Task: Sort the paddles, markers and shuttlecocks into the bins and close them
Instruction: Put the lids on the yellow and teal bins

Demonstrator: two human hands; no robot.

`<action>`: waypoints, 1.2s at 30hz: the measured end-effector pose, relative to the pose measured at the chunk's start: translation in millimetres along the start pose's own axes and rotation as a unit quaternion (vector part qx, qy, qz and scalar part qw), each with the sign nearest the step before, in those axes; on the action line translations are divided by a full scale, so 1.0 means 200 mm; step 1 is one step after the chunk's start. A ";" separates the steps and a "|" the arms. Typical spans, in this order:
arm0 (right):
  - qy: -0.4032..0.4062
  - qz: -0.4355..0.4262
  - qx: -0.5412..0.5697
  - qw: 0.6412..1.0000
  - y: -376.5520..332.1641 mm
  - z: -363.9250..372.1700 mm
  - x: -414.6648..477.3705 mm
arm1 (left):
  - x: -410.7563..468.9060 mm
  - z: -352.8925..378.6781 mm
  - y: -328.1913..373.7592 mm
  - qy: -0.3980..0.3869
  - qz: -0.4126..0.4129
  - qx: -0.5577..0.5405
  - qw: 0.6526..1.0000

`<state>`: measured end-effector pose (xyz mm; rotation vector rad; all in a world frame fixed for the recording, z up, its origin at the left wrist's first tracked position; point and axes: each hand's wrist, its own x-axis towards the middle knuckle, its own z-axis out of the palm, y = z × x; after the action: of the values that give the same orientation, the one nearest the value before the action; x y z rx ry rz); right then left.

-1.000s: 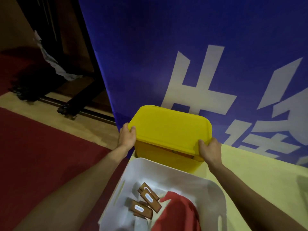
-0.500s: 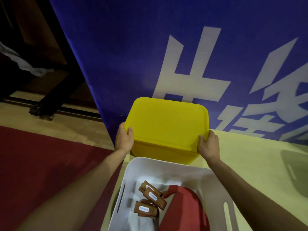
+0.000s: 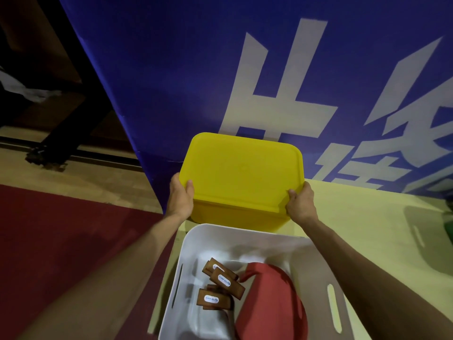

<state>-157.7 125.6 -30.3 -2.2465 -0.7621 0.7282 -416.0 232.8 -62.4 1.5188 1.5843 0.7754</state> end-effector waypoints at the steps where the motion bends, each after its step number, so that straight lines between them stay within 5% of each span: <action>1: -0.001 0.002 -0.003 1.000 0.00 0.00 0.00 | -0.01 0.00 0.01 -0.002 0.000 0.021 1.000; 4: -0.007 0.008 -0.002 1.000 -0.01 -0.01 0.00 | -0.04 0.01 0.03 0.016 0.013 0.124 0.992; 8: -0.050 0.024 0.028 0.998 -0.02 -0.06 -0.01 | -0.09 0.01 0.12 0.023 0.153 0.266 0.952; 12: -0.052 0.021 -0.003 0.998 -0.01 -0.20 -0.06 | -0.22 0.05 0.34 -0.067 0.207 0.220 0.951; 18: -0.049 -0.106 -0.081 0.990 0.05 -0.53 -0.22 | -0.52 0.18 0.68 -0.180 0.271 0.177 0.929; 24: -0.059 -0.205 -0.140 0.967 0.27 -1.05 -0.42 | -0.96 0.41 1.00 -0.176 0.311 0.180 0.916; 29: -0.029 -0.229 -0.153 0.961 0.57 -1.52 -0.58 | -1.41 0.66 1.23 -0.194 0.373 0.267 0.867; 36: 0.016 -0.237 -0.174 0.956 0.90 -2.07 -0.73 | -1.77 0.93 1.46 -0.223 0.381 0.230 0.867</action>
<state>76.2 -247.6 146.6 -2.2282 -1.4396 0.3408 -119.5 -107.3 139.7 2.5252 0.8152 0.3836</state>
